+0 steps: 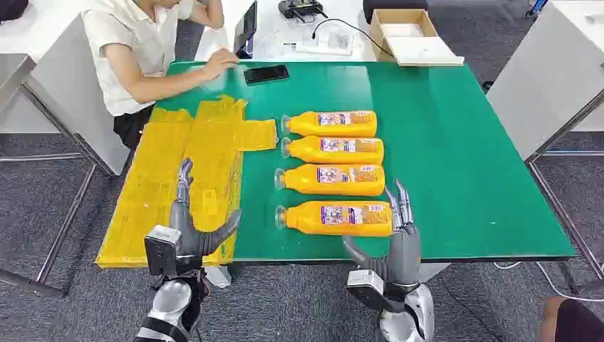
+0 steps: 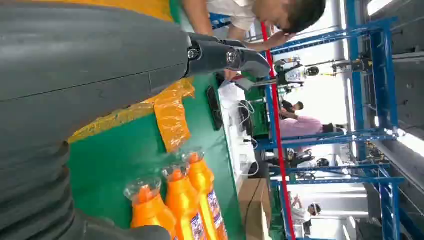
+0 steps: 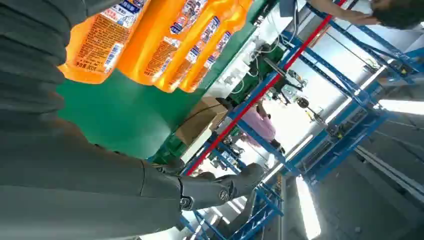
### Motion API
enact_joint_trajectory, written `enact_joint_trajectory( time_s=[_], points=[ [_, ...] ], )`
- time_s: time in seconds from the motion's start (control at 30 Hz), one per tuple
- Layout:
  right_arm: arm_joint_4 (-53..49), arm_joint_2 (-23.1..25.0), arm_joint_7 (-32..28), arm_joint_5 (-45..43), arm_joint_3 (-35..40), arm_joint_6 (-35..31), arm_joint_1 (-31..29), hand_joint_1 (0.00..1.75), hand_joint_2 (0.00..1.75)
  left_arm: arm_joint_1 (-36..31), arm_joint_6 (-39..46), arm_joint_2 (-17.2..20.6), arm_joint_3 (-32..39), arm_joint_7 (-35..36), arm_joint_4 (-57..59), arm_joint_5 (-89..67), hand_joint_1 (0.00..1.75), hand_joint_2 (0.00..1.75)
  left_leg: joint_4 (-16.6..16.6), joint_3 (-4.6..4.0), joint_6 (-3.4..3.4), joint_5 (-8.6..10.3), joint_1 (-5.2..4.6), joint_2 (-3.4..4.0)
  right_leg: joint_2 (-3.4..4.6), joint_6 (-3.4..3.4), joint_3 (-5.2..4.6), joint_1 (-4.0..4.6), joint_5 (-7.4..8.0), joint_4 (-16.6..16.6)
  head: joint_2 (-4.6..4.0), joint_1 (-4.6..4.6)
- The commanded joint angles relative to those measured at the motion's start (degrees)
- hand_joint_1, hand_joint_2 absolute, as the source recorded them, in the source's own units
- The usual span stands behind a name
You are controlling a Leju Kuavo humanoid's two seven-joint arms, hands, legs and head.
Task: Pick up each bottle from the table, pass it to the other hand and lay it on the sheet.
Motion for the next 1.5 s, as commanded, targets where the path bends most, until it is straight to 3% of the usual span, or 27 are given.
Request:
enact_joint_trajectory(
  time_s=[0.03, 0.5, 0.63, 0.93, 1.2, 1.5],
  points=[
    [4.6, -3.8, 8.0, 6.9, 0.8, 4.1, -1.9, 0.0, 1.75, -0.6, -0.4, 1.1, 0.4, 0.5, 1.9, -0.2, 0.0, 1.75, -0.1, 0.22, -0.07, -0.05, 0.03, 0.05, -0.02, -0.09, 0.22, 0.05, -0.05, -0.1, -0.02, -0.02],
    [4.6, -4.2, 7.9, 6.9, 0.6, 4.0, -1.9, 0.0, 1.75, -0.6, -0.4, 1.1, 0.4, 0.5, 1.8, -0.2, 0.0, 1.75, -0.1, 0.31, -0.12, -0.11, 0.06, 0.12, 0.02, -0.14, 0.31, 0.08, -0.08, -0.1, -0.02, -0.02],
    [7.1, -7.3, 14.0, 14.0, 1.9, 7.5, -3.5, 0.0, 1.75, 0.1, -1.3, 1.0, 1.1, 0.8, 1.2, -1.3, 0.0, 1.75, -0.1, 0.23, -0.08, -0.06, 0.04, 0.1, 0.04, -0.09, 0.22, 0.05, -0.04, -0.1, 0.0, -0.02],
    [12.0, -12.5, 18.1, 18.1, 4.2, 14.0, -11.5, 0.0, 1.75, -1.4, -2.8, 0.5, 1.6, 0.9, 3.1, -1.8, 0.0, 1.75, 0.0, 0.12, -0.05, -0.03, 0.01, 0.11, 0.07, -0.06, 0.14, 0.02, 0.02, -0.1, 0.0, -0.02],
    [22.1, -15.3, 20.1, 20.0, 11.2, 21.0, -23.3, 0.0, 1.75, -3.4, -4.8, 0.7, 0.4, 0.9, 5.2, -2.0, 0.0, 1.75, 0.0, 0.22, -0.09, -0.06, 0.02, 0.36, 0.27, -0.1, 0.17, 0.04, 0.07, 0.0, 0.0, -0.04],
    [23.7, -16.4, 21.3, 16.7, 16.8, 25.3, -25.4, 0.0, 1.75, -3.4, -10.5, 1.2, -0.2, 2.4, 5.3, 1.1, 0.0, 1.75, 0.0, 0.32, -0.1, -0.09, 0.05, 0.19, 0.09, -0.12, 0.31, 0.07, -0.04, 0.0, 0.0, -0.02]
  ],
)
